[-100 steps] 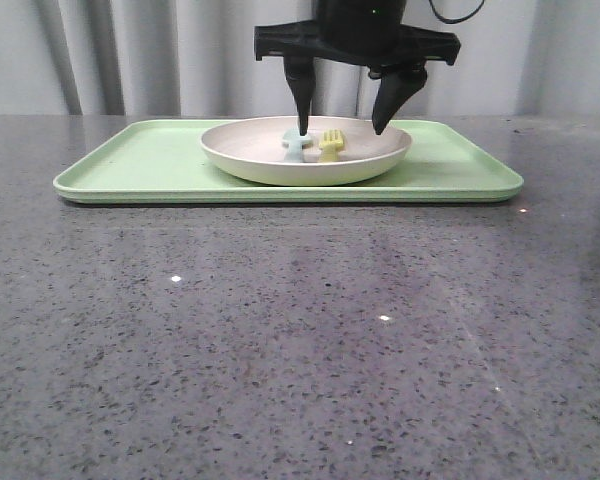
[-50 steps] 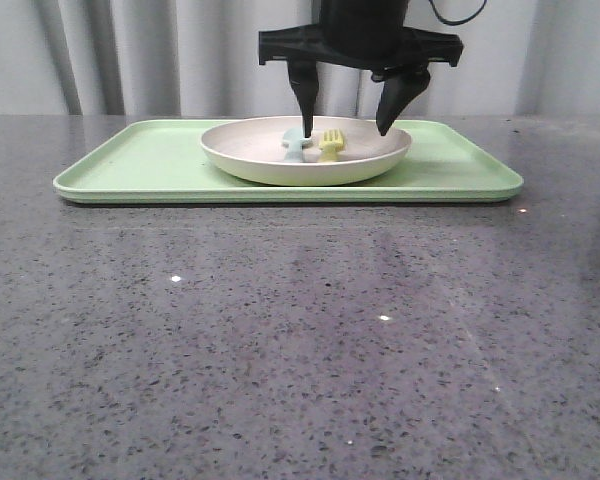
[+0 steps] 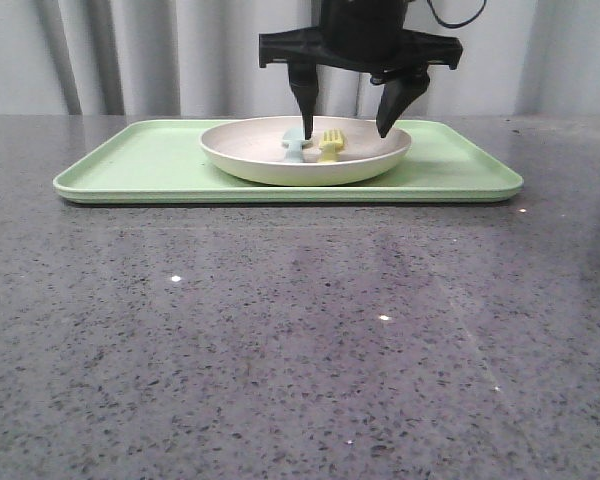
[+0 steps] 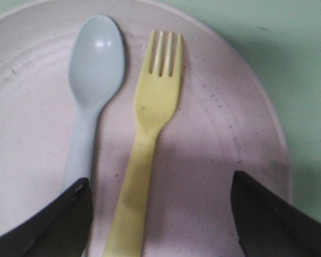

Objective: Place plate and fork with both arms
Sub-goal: 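Lower the right gripper and close it on the yellow fork handle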

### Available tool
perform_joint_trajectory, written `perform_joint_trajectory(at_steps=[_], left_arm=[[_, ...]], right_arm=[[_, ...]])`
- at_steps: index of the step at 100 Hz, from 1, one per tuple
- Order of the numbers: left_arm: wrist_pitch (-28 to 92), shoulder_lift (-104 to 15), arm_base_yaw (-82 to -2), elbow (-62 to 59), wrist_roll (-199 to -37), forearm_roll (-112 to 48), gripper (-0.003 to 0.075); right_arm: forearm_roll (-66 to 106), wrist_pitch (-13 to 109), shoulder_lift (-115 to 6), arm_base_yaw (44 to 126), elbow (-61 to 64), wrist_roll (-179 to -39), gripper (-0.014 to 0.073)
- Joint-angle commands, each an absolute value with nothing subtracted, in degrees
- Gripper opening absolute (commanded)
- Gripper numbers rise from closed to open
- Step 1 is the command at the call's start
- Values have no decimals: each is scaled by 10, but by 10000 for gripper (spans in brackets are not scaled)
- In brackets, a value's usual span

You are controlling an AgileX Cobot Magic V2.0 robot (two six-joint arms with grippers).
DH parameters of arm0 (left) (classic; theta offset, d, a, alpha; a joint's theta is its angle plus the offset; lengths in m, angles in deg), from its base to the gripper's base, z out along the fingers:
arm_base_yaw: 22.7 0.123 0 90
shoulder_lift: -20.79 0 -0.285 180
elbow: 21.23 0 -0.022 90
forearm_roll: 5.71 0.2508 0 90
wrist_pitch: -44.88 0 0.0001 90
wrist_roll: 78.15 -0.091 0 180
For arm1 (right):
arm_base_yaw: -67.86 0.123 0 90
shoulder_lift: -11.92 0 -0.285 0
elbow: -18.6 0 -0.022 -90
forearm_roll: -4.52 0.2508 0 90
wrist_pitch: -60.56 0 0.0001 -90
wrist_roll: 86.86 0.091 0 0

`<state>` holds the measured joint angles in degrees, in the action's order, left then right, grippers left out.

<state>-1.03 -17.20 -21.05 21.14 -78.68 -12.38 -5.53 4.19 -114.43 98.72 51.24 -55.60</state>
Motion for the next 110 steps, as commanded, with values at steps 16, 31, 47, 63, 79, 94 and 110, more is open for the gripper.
perform_joint_trajectory(at_steps=[16,31,47,63,79,94,110], left_arm=[[28,-173,-211,196,-782,-131,399],[28,-173,-211,196,-782,-131,399],[28,-173,-211,196,-782,-131,399],[28,-173,-211,196,-782,-131,399],[28,-173,-211,196,-782,-131,399],[28,-173,-211,196,-782,-131,399],[28,-173,-211,196,-782,-131,399]], right_arm=[[-71,64,-1122,986,533,-552,541],[-71,68,-1122,986,533,-552,541],[-71,67,-1129,986,533,-552,541],[-65,58,-1142,986,533,-552,540],[-63,58,-1142,986,533,-552,540],[-63,57,-1142,986,533,-552,540],[-63,56,-1142,986,533,-552,531]])
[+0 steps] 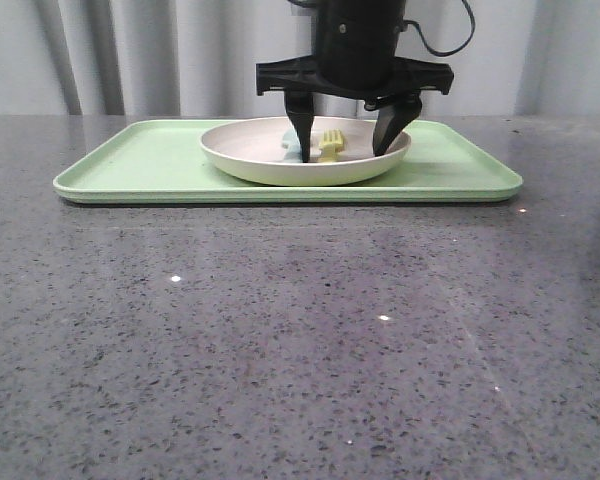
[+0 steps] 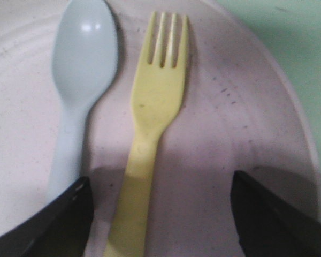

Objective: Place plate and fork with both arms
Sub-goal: 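Lower the right gripper and close it on the yellow fork handle, then lift the fork out of the plate and carry it beside the plate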

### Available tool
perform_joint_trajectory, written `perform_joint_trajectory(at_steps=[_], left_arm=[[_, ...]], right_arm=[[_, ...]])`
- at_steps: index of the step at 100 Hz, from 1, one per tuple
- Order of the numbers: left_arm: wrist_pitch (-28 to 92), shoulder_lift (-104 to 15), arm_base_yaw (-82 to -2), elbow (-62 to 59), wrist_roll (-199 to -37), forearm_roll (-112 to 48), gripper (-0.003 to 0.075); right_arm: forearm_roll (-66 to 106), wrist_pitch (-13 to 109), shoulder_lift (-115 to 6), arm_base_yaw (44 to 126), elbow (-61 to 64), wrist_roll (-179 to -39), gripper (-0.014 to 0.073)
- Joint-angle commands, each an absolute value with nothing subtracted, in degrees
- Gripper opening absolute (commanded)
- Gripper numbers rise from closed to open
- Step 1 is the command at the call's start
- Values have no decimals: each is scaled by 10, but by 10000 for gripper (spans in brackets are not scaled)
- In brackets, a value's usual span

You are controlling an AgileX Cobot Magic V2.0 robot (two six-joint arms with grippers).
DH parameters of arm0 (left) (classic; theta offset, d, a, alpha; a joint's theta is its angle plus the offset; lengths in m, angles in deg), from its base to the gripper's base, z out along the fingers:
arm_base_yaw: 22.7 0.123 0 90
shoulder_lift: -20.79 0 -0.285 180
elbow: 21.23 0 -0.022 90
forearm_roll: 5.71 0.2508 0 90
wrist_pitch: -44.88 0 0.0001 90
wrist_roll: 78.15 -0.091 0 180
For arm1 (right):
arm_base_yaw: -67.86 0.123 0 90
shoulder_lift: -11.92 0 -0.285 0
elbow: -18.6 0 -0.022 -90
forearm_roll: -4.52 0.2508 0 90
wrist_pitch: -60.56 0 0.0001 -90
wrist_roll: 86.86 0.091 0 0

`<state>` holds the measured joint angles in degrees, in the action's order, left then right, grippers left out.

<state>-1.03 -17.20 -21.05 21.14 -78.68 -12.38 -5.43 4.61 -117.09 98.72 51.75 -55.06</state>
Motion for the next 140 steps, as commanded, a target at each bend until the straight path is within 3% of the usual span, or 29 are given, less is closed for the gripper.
perform_joint_trajectory(at_steps=[1,33,63,140], left_arm=[[28,-173,-211,196,-782,-131,399],[28,-173,-211,196,-782,-131,399],[28,-173,-211,196,-782,-131,399],[28,-173,-211,196,-782,-131,399]], right_arm=[[-63,56,-1142,986,533,-552,531],[-62,53,-1142,986,533,-552,188],[-62,52,-1142,986,533,-547,15],[-63,40,-1090,975,533,-546,0]])
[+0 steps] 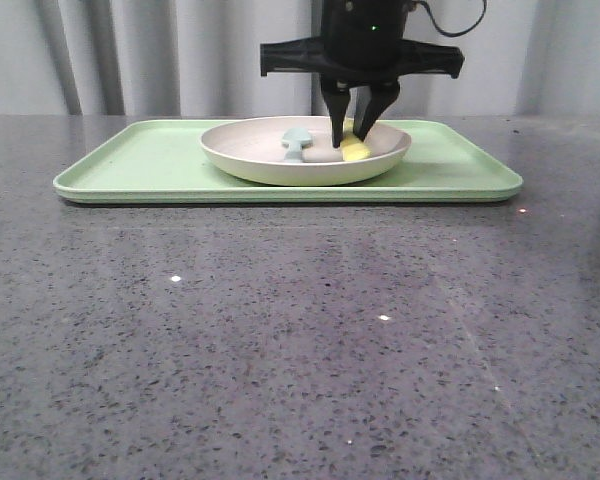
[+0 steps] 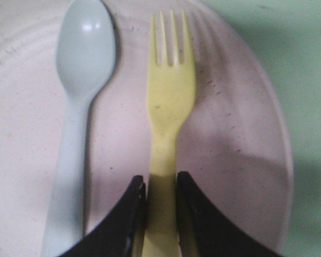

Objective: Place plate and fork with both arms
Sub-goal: 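Lift the fork out of the plate and carry it beside the plate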

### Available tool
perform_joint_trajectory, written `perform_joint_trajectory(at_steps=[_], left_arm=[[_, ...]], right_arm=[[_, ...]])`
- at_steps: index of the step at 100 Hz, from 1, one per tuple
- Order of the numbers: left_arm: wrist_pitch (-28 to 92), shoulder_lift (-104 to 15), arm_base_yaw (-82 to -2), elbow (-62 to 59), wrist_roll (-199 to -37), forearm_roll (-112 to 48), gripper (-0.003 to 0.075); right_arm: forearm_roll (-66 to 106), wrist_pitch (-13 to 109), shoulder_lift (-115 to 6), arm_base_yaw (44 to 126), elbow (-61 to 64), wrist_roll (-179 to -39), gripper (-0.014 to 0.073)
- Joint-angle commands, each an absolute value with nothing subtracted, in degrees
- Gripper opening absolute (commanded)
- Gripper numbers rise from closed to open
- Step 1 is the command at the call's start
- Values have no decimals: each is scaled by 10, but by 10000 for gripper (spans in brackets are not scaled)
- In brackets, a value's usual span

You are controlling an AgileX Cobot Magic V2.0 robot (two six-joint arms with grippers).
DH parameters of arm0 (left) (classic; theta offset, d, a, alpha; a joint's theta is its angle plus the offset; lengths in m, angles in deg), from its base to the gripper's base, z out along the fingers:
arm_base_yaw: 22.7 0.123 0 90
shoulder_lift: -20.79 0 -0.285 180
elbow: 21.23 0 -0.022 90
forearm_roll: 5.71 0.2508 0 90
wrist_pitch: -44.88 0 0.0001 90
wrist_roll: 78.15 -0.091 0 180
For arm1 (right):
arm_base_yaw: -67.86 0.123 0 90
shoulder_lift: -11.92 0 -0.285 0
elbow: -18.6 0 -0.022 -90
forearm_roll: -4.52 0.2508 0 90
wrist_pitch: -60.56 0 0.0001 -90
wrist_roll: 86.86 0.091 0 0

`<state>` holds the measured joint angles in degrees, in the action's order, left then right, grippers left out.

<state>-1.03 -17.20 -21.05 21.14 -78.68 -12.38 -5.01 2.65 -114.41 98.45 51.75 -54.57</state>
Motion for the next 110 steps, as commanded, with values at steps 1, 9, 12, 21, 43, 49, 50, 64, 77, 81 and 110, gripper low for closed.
perform_joint_trajectory(at_steps=[1,9,12,21,43,49,50,64,77,81,110], left_arm=[[28,-173,-211,196,-782,-131,399],[28,-173,-211,196,-782,-131,399],[28,-173,-211,196,-782,-131,399],[28,-173,-211,196,-782,-131,399],[28,-173,-211,196,-782,-131,399],[28,-173,-211,196,-782,-131,399],[28,-173,-211,196,-782,-131,399],[28,-173,-211,196,-782,-131,399],[28,-173,-211,196,-782,-131,399],[28,-173,-211,196,-782,-131,399],[28,-173,-211,196,-782,-131,399]], right_arm=[[-63,40,-1089,974,533,-546,0],[-63,37,-1079,970,533,-546,0],[-63,36,-1077,967,533,-547,0],[-63,31,-1067,962,533,-557,0],[-69,5,-1051,942,533,-574,0],[-69,-5,-1048,933,533,-585,0],[-69,-8,-1048,932,533,-587,0],[-70,-29,-1048,912,530,-594,0],[-70,-27,-1049,901,525,-600,0],[-69,-26,-1049,900,525,-604,0],[-69,3,-1051,900,492,-607,0]])
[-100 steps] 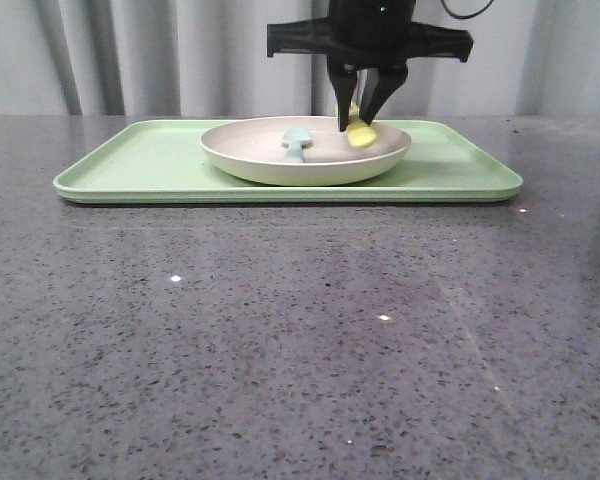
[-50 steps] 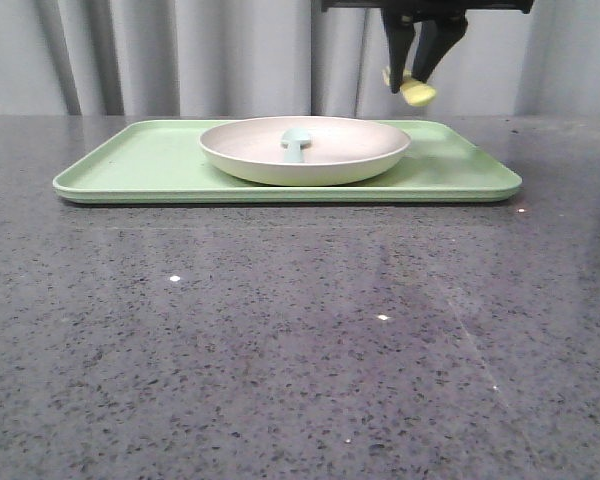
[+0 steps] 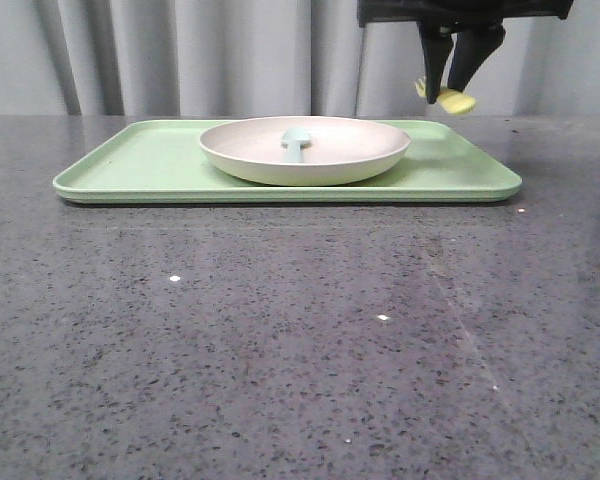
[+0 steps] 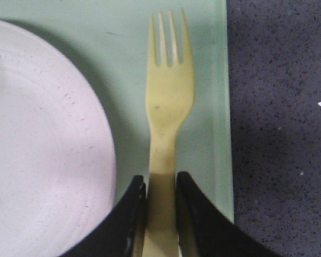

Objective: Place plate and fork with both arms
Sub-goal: 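Lift the fork out of the plate and carry it beside the plate, then lower the fork onto the tray beside the plate and open the right gripper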

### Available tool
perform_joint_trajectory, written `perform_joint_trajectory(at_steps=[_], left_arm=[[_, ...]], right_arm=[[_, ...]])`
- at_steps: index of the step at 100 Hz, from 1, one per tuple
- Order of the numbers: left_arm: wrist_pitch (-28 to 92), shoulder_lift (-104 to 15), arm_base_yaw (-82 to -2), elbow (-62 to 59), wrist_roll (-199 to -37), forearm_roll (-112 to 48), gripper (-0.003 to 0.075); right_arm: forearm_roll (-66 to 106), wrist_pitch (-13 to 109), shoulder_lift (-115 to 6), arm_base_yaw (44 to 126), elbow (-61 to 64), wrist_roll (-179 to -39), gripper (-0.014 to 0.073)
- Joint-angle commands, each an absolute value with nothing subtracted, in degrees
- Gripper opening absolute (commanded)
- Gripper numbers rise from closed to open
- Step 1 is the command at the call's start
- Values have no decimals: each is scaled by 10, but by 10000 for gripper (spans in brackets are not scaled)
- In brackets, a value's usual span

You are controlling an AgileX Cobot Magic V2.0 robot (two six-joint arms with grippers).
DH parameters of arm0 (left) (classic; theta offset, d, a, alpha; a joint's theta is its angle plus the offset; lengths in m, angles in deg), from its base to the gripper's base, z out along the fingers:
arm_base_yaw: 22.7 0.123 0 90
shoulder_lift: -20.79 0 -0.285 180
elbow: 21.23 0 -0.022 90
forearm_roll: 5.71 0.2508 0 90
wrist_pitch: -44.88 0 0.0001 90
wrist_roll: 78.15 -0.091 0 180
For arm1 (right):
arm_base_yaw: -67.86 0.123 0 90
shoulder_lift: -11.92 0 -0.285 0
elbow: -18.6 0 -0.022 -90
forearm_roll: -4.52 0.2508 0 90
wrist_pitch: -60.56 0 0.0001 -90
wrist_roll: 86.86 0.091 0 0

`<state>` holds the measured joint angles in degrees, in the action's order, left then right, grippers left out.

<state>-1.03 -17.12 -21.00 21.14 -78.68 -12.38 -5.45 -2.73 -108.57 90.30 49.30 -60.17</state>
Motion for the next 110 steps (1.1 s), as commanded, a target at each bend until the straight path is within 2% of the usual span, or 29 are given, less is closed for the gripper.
perform_joint_trajectory(at_steps=[1,110], left_arm=[[28,-173,-211,196,-782,-131,399],[28,-173,-211,196,-782,-131,399]], right_arm=[[-69,5,-1051,900,489,-607,0],[-66,57,-1052,900,417,-607,0]])
